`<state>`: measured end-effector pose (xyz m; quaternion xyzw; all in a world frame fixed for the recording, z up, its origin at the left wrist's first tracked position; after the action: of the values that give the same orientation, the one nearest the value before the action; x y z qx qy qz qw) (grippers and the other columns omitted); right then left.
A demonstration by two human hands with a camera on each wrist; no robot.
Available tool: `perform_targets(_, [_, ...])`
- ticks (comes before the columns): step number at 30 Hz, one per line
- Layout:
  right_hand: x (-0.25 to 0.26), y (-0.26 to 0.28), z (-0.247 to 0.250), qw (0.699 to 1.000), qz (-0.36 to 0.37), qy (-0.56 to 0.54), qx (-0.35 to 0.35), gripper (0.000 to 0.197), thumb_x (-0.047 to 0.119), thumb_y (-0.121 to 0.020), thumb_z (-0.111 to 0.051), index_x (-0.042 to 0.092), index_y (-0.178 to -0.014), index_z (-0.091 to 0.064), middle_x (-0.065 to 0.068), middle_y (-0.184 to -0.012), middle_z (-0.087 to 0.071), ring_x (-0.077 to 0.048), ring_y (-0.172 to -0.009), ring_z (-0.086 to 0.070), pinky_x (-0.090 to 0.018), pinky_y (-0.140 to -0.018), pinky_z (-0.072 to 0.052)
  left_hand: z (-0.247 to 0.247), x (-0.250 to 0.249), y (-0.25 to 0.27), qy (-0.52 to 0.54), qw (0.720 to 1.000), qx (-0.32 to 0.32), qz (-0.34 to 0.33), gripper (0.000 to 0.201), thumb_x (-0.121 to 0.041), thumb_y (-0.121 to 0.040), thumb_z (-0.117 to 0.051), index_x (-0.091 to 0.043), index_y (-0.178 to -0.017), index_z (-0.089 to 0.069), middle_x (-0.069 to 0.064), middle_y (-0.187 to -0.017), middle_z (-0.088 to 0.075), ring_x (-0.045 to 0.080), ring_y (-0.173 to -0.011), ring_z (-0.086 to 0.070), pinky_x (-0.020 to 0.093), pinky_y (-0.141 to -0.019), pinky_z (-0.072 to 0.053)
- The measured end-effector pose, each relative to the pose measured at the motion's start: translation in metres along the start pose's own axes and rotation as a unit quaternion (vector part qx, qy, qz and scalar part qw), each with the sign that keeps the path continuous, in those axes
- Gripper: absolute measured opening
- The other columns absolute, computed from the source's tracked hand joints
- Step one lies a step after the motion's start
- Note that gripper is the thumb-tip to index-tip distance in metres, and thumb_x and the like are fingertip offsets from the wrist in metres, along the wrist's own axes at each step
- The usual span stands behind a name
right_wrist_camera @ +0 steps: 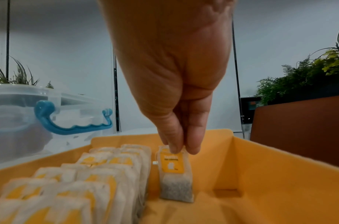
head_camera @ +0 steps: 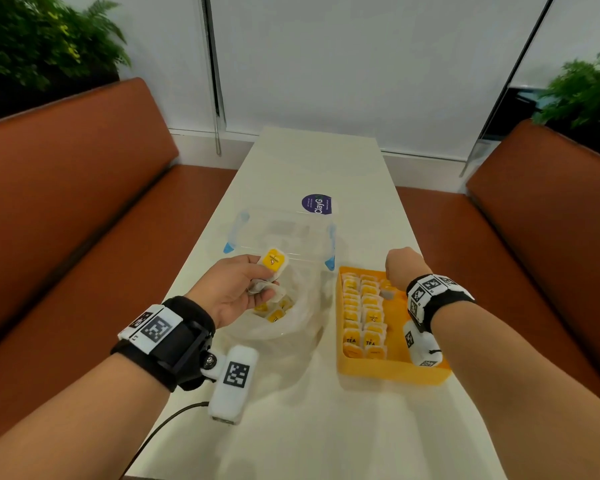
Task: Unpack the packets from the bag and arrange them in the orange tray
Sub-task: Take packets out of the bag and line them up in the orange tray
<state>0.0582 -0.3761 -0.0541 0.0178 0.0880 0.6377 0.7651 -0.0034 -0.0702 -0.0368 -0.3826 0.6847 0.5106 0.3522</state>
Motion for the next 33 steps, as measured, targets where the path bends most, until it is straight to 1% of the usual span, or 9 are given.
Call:
perform_targets(4, [-0.005,0.000,0.000,1.000,-0.015,-0.023,0.002,0.027,-0.005,-0.084,-0.049,0.008,-0.061,-0.049,-0.011,-0.075,-0.056,-0.028,-0.066,-0.052,-0.028,-0.061,-0.044,-0.001,0.001,-0.002,0.007,1.000,0.000,0.000,0.011,0.004,-0.087,-0.058,-0.004,-0.094,-0.061,0.015,-0.089,-0.062,0.019,-0.071,-0.060,0.023,-0.055,-0.055])
perform_targets(7, [-0.005,0.005,0.011,0.999,-0.019,-0.036,-0.005,0.012,-0.003,-0.083,-0.053,0.005,-0.077,-0.060,-0.011,-0.078,-0.060,-0.028,-0.069,-0.058,-0.030,-0.063,-0.050,-0.003,0.002,-0.003,0.014,1.000,-0.004,0.002,0.009,0.003,-0.086,-0.059,-0.006,-0.085,-0.061,0.011,-0.083,-0.058,0.017,-0.069,-0.059,0.023,-0.055,-0.055])
perform_targets(11, [0.020,0.014,0.048,0.993,0.043,-0.102,-0.045,0.010,0.010,-0.079,-0.067,0.005,-0.087,-0.070,-0.011,-0.089,-0.069,-0.027,-0.083,-0.066,-0.033,-0.076,-0.056,-0.006,0.001,-0.003,0.012,1.000,-0.001,-0.002,0.013,0.005,-0.087,-0.056,-0.003,-0.095,-0.062,0.016,-0.098,-0.061,0.020,-0.079,-0.061,0.023,-0.055,-0.056])
perform_targets(17, [0.109,0.068,0.101,0.919,0.206,-0.336,0.020,0.028,0.034,-0.083,-0.070,0.010,-0.097,-0.072,-0.008,-0.083,-0.073,-0.015,-0.073,-0.067,-0.027,-0.075,-0.054,-0.022,-0.001,0.002,-0.008,0.999,0.030,-0.018,0.019,0.008,-0.087,-0.058,-0.002,-0.103,-0.061,0.017,-0.096,-0.066,0.020,-0.080,-0.067,0.023,-0.058,-0.056])
perform_targets(22, [0.145,0.093,0.116,0.893,0.271,-0.359,0.037,0.020,0.014,-0.081,-0.073,0.005,-0.099,-0.070,0.001,-0.072,-0.067,0.001,-0.058,-0.060,-0.008,-0.055,-0.046,-0.034,-0.005,0.009,-0.015,0.996,0.074,-0.036,0.021,0.012,-0.083,-0.060,-0.004,-0.096,-0.063,0.016,-0.090,-0.067,0.022,-0.081,-0.068,0.025,-0.063,-0.056])
perform_targets(27, [0.134,0.097,0.129,0.916,0.270,-0.296,-0.019,0.006,0.011,-0.081,-0.072,0.010,-0.087,-0.072,0.008,-0.066,-0.063,0.008,-0.052,-0.055,-0.005,-0.056,-0.042,-0.033,-0.003,0.008,-0.009,0.998,0.064,-0.021,0.027,0.012,-0.082,-0.061,-0.003,-0.105,-0.064,0.016,-0.097,-0.067,0.019,-0.081,-0.066,0.027,-0.064,-0.055])
perform_targets(29, [0.121,0.094,0.131,0.939,0.251,-0.232,-0.039,0.008,0.014,-0.079,-0.073,0.013,-0.087,-0.074,0.013,-0.066,-0.062,0.003,-0.058,-0.055,-0.004,-0.057,-0.039,-0.029,-0.001,0.006,0.008,0.999,0.049,-0.011,0.024,0.010,-0.082,-0.062,-0.004,-0.102,-0.064,0.013,-0.090,-0.064,0.014,-0.068,-0.062,0.028,-0.066,-0.052])
perform_targets(31, [0.102,0.087,0.128,0.960,0.215,-0.170,-0.050,0.011,0.013,-0.077,-0.074,0.012,-0.088,-0.075,0.005,-0.074,-0.067,-0.007,-0.067,-0.057,-0.014,-0.065,-0.043,-0.026,0.001,0.005,0.025,0.999,0.039,-0.004,0.022,0.010,-0.081,-0.062,-0.005,-0.098,-0.062,0.008,-0.080,-0.059,0.011,-0.056,-0.055,0.030,-0.067,-0.050])
perform_targets(33, [0.080,0.077,0.118,0.977,0.174,-0.113,-0.045,0.012,0.007,-0.077,-0.071,0.010,-0.087,-0.076,-0.003,-0.083,-0.073,-0.018,-0.078,-0.064,-0.024,-0.072,-0.050,-0.023,0.001,0.004,0.021,0.999,0.032,-0.005,0.026,0.014,-0.080,-0.058,-0.006,-0.098,-0.059,0.008,-0.081,-0.056,0.014,-0.065,-0.054,0.030,-0.069,-0.050])
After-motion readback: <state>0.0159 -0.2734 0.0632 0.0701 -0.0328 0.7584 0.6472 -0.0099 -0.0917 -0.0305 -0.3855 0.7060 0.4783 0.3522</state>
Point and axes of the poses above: each hand's wrist, its own y-axis away from the middle knuckle, its own z-axis out of the back of the hand, x = y × z, the point moved 9 cm from there along -y, towards the middle knuckle
